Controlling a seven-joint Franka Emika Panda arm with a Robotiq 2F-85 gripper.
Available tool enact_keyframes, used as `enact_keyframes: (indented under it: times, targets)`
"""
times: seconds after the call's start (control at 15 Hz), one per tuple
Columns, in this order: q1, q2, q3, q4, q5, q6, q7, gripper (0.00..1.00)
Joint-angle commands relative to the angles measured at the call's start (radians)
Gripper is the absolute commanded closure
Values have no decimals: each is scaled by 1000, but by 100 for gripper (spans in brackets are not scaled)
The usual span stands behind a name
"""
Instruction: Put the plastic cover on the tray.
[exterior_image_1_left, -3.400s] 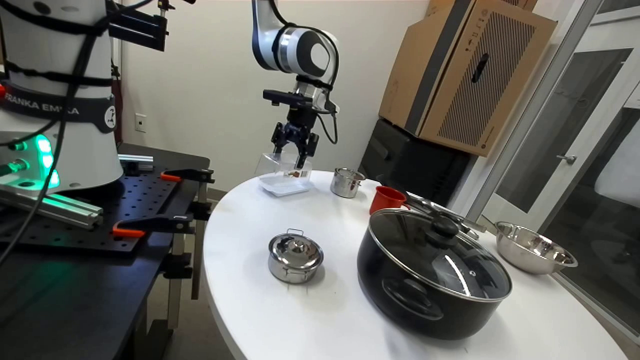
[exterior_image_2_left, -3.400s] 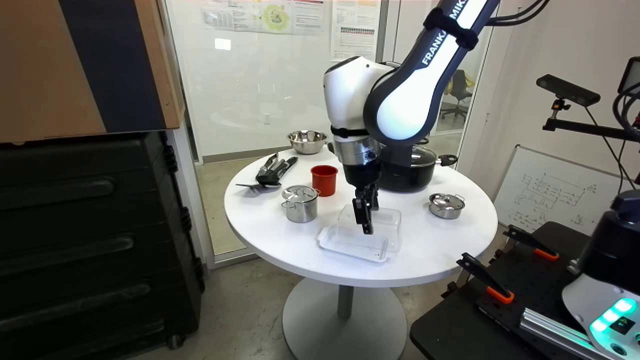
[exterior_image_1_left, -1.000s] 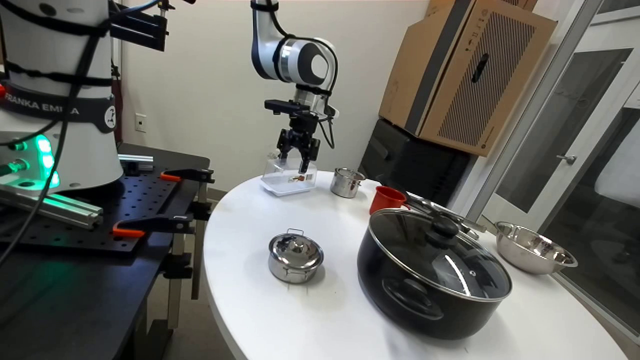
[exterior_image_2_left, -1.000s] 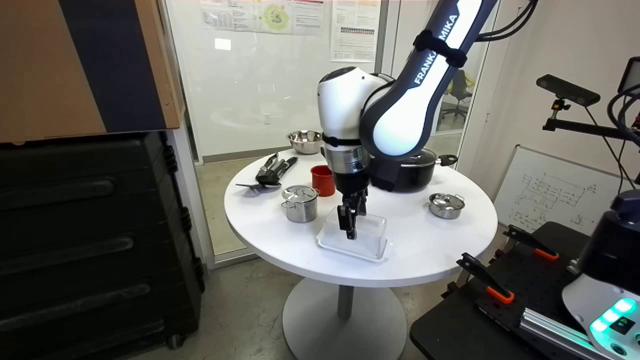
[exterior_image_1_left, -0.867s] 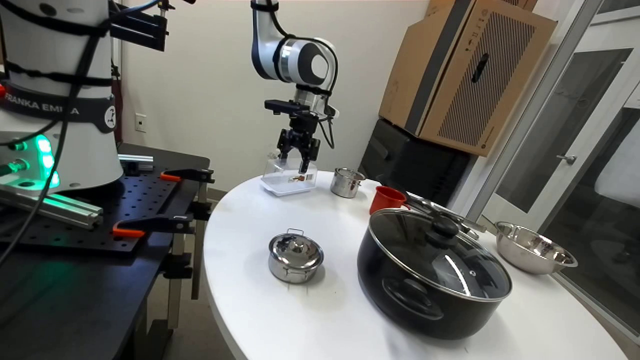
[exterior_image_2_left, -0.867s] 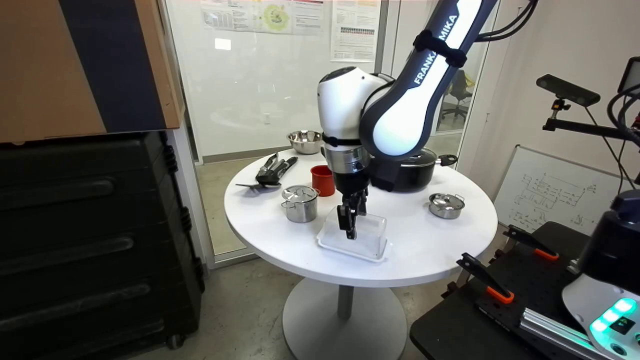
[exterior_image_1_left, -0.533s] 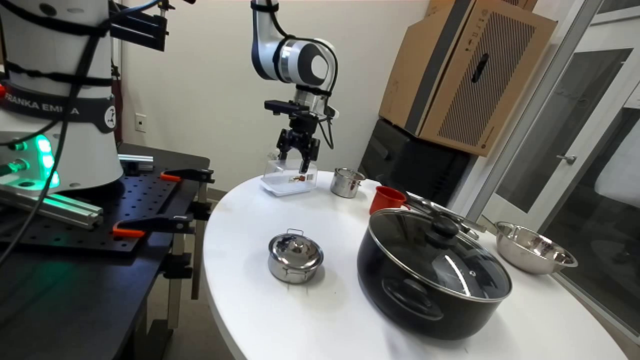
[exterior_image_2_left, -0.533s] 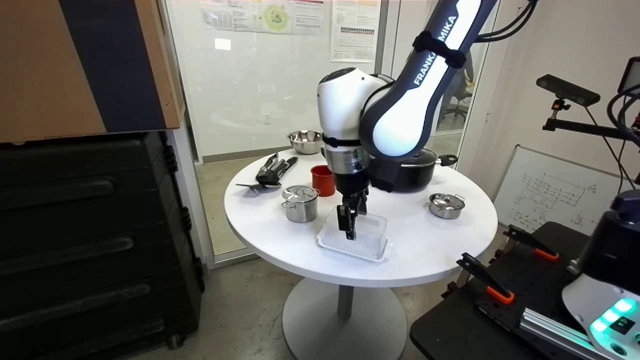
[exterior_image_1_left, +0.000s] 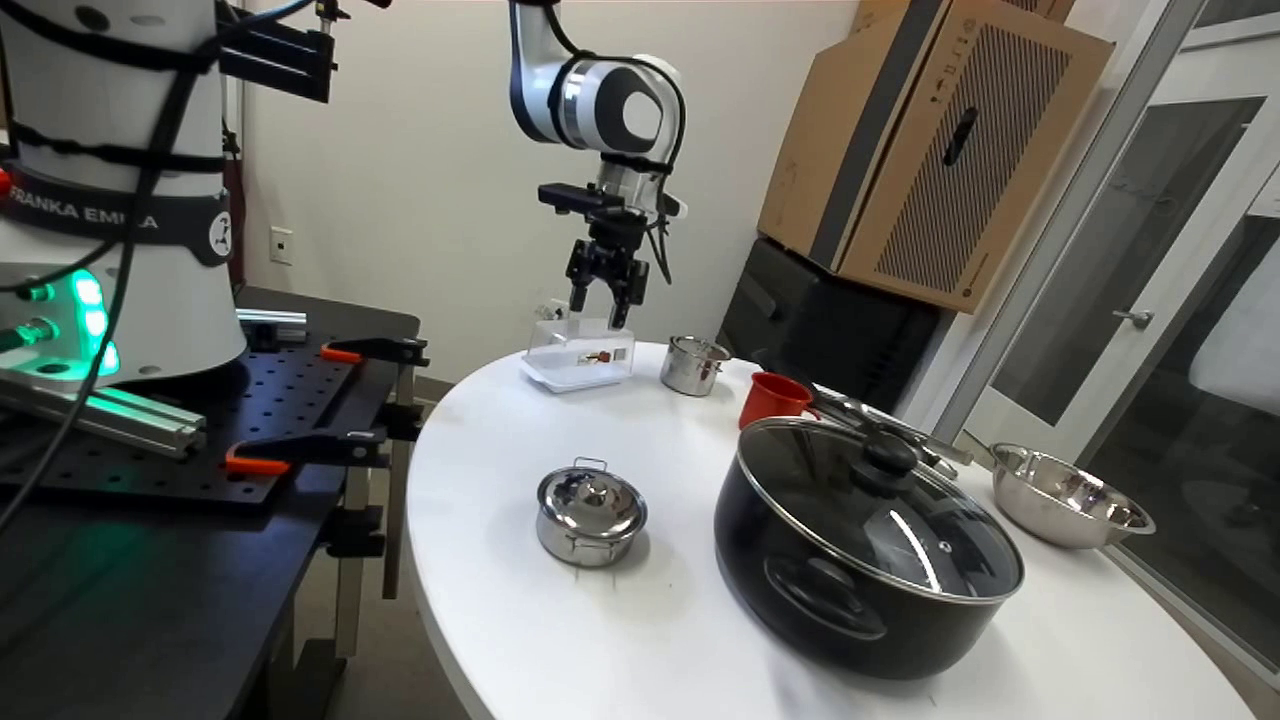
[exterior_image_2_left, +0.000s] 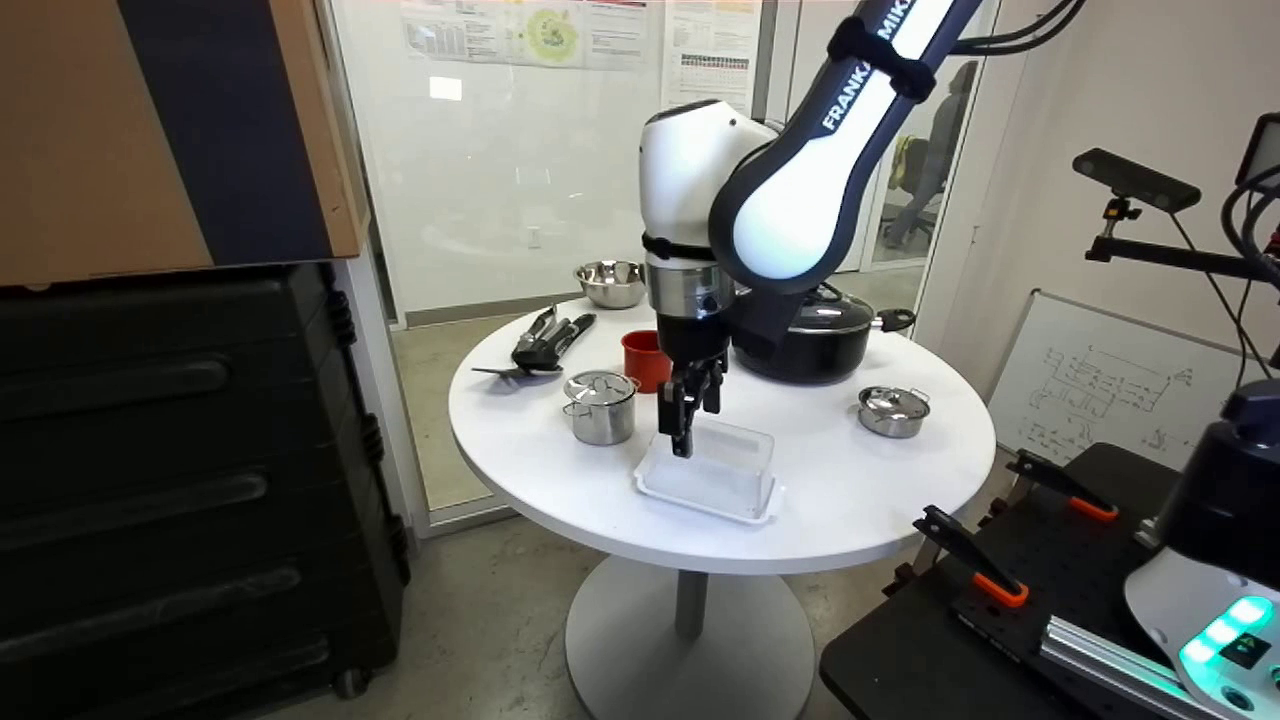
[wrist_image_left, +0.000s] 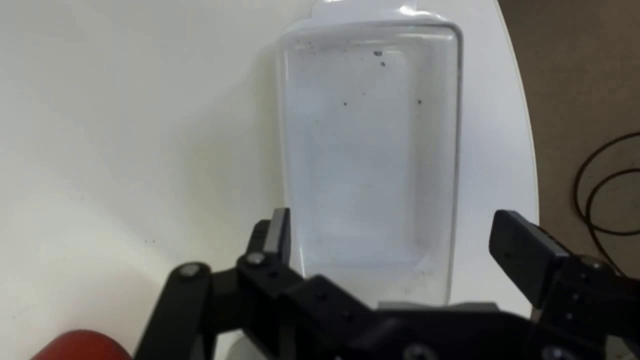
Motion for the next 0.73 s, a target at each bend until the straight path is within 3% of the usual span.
enact_keyframes:
  times: [0.0, 0.33, 0.4, 0.67]
  targets:
    - [-51, -118, 58, -68, 126, 44, -115, 0]
    - [-70, -203, 102, -85, 256, 9, -239, 0]
    - [-56, -153, 81, -52, 200, 15, -182, 0]
    - [-57, -156, 82, -55, 204, 15, -188, 0]
